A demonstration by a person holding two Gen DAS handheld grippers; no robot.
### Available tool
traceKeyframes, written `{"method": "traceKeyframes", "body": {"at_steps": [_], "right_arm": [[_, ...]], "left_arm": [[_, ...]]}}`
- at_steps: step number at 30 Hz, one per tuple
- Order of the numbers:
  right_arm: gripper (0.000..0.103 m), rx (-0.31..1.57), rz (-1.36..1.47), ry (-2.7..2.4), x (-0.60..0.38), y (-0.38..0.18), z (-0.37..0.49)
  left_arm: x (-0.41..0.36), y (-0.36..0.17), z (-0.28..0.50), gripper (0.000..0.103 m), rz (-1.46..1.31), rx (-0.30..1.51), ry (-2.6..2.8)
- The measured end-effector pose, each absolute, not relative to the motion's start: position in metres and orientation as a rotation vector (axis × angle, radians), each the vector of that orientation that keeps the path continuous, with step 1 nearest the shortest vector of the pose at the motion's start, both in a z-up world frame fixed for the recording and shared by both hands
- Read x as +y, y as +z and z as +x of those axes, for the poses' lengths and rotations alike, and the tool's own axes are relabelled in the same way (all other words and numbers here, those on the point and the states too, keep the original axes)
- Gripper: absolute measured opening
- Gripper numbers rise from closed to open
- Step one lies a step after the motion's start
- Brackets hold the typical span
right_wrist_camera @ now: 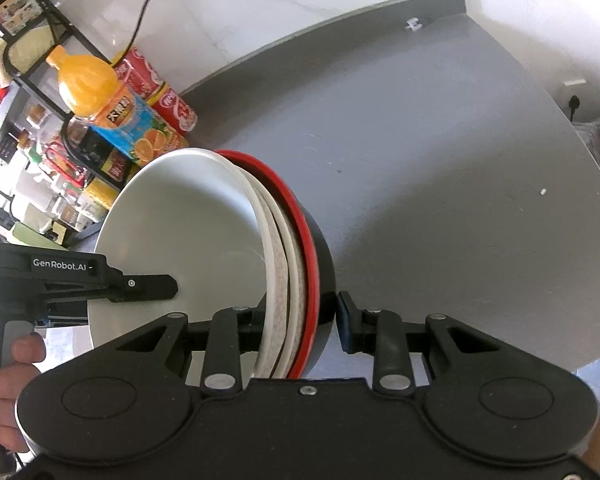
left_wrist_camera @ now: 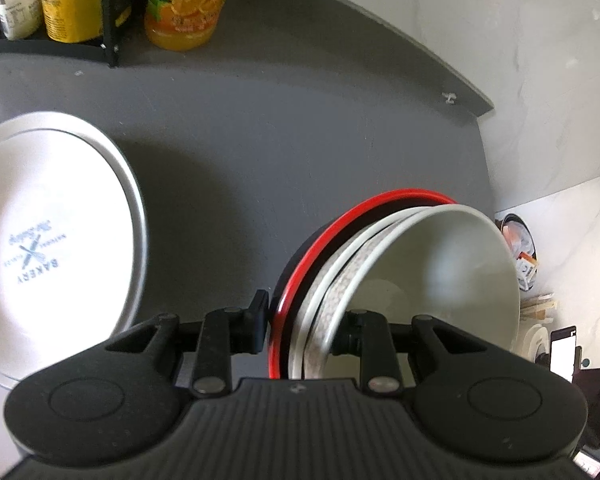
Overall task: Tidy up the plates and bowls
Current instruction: 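Close both grippers on the rim of the red bowl stack, then lift the red bowl stack with both grippers and carry it over the plate stack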
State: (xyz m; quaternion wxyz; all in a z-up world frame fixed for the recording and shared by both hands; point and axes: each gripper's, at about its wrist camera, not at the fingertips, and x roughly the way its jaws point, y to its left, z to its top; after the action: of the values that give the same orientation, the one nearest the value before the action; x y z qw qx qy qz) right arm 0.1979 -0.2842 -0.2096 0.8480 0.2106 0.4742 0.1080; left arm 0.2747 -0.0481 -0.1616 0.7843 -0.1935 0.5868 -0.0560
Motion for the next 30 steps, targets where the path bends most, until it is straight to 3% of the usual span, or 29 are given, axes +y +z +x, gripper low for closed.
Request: {"method": "traceKeyframes", "body": {"at_steps": [18,30], "right_arm": [[0.029,0.939,0.415,0.317,-0.215,-0.16,0.21],[0.029,0.958,0.423,0.368,-0.157,-0.155,0.216]], "left_arm": [[0.029,-0.106,0.258,0.026,-0.439,1.198,-0.05],[0.094,-0.104,0.251,0.026,-0.459,1.197,-0.002]]}}
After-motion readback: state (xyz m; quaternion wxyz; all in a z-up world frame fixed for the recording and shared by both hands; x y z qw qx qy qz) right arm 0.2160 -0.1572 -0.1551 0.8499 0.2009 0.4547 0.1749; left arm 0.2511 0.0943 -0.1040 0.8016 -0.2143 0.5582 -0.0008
